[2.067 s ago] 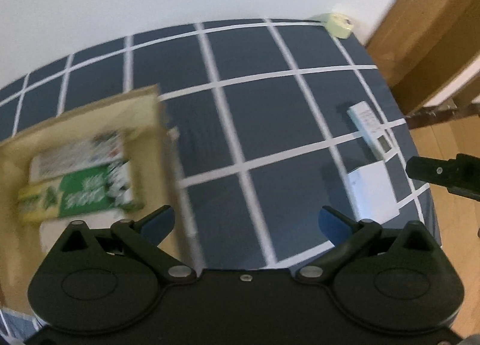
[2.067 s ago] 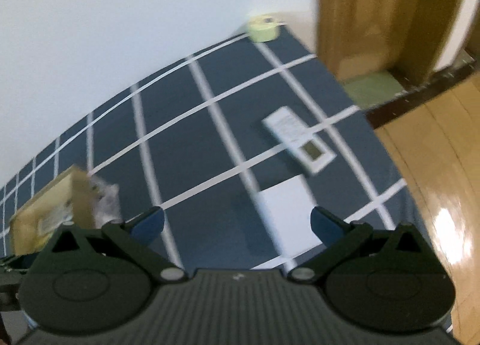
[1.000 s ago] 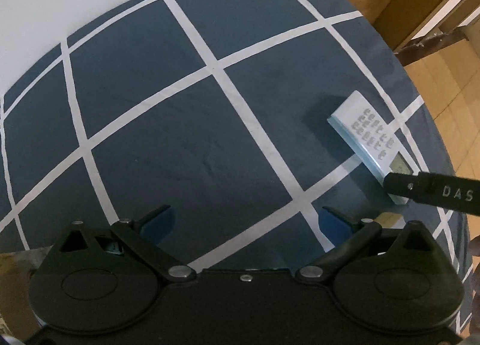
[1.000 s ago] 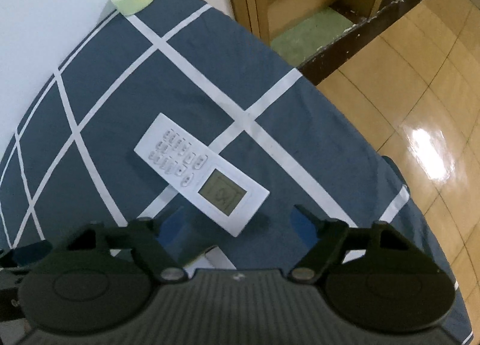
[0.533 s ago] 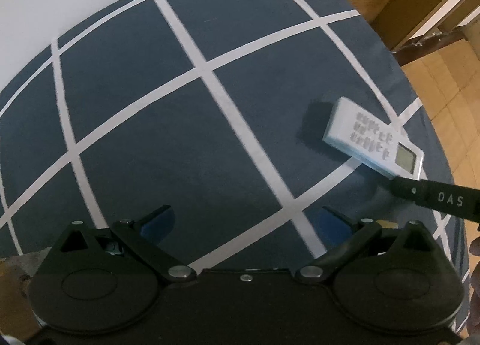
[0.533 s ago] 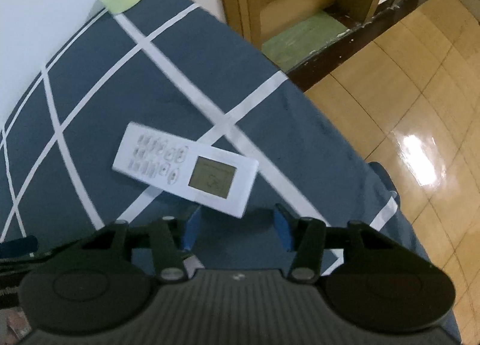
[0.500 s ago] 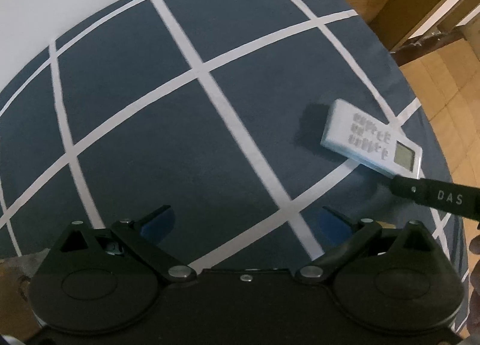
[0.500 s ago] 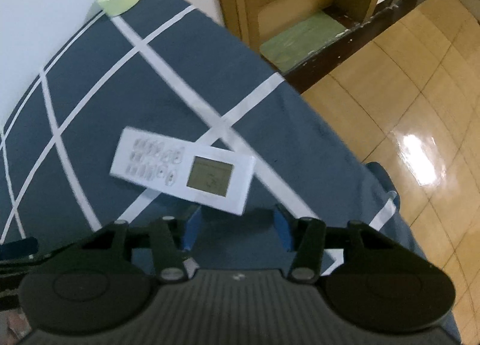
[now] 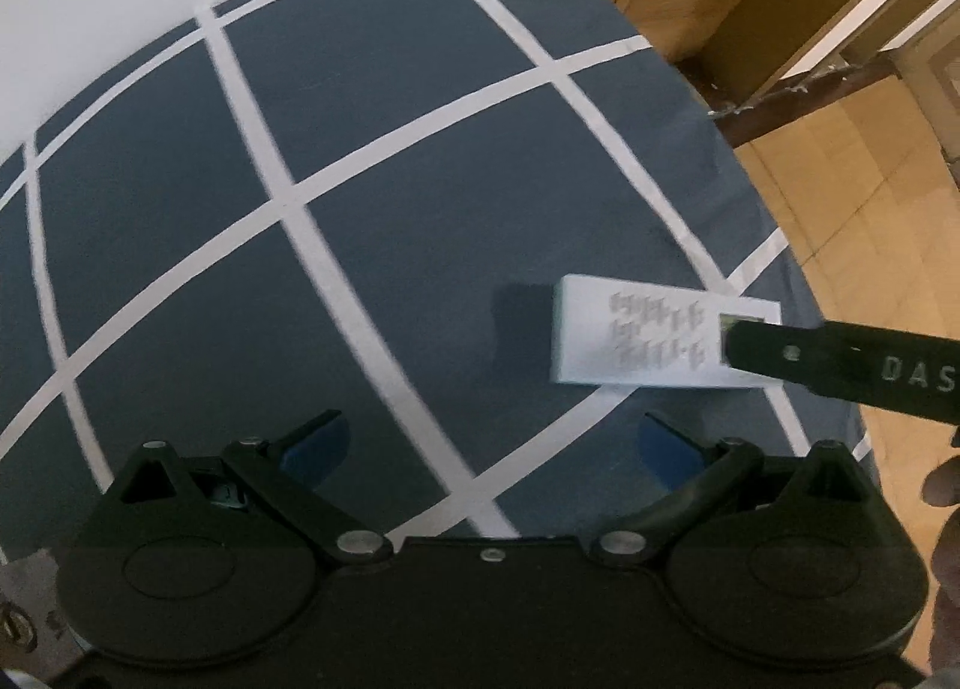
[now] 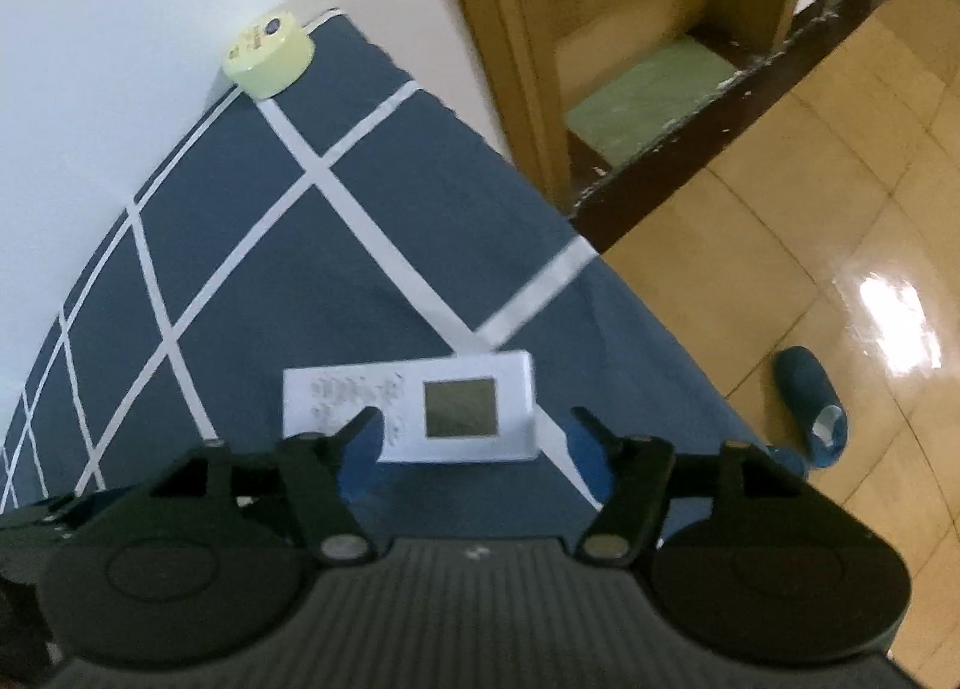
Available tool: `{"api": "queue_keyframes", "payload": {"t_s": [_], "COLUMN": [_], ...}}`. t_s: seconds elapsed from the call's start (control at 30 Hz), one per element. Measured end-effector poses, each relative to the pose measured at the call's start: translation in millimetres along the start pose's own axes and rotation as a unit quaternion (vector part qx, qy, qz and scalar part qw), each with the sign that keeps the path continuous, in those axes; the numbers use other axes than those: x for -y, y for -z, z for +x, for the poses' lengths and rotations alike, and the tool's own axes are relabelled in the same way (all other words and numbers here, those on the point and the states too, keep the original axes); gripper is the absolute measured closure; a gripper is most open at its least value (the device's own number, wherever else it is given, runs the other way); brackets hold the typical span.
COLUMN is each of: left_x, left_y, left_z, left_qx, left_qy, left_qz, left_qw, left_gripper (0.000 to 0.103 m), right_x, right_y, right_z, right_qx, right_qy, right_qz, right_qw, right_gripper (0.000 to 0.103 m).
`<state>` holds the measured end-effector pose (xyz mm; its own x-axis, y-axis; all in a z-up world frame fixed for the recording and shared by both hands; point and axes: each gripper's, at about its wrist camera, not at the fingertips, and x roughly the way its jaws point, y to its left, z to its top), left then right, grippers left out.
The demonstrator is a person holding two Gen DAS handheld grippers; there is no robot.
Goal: Organize objects
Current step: 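Lower the right tool onto the air-conditioner remote and close it, then carry the held air-conditioner remote with the right tool over the box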
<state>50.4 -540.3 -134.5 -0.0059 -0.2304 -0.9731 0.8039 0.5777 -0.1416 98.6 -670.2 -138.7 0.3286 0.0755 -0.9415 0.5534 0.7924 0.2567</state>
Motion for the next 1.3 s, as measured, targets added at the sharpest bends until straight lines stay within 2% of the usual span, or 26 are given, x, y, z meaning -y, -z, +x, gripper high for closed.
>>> {"api": "queue_keyframes", "payload": {"t_s": [0.37, 0.53, 0.73, 0.97, 1.3], "left_x": [19.6, 25.1, 32.5, 38.9, 37.0], "left_y": [-15.2, -18.0, -19.0, -19.5, -14.5], "left_z": [17.8, 23.9, 27.6, 24.2, 20.8], "left_qx": [-0.004, -0.006, -0.005, -0.008, -0.011], "left_qy": [0.034, 0.042, 0.039, 0.053, 0.049], "left_qz": [0.01, 0.014, 0.017, 0.022, 0.007], "left_qw": [0.9994, 0.999, 0.9991, 0.9984, 0.9987], "left_gripper": [0.001, 0.002, 0.009, 0.033, 0.033], "right_x": [-2.7, -2.2, -1.4, -0.7, -4.6], "right_y": [-14.0, -16.5, -19.7, -18.4, -15.3], "right_z": [24.6, 27.0, 27.4, 26.6, 23.6], "right_qx": [-0.034, -0.035, -0.042, -0.043, -0.042], "right_qy": [-0.01, -0.017, -0.02, -0.024, -0.03], "right_qz": [-0.006, -0.008, -0.013, -0.016, -0.029], "right_qw": [0.999, 0.999, 0.999, 0.999, 0.998], "right_gripper": [0.035, 0.035, 0.036, 0.038, 0.038]}}
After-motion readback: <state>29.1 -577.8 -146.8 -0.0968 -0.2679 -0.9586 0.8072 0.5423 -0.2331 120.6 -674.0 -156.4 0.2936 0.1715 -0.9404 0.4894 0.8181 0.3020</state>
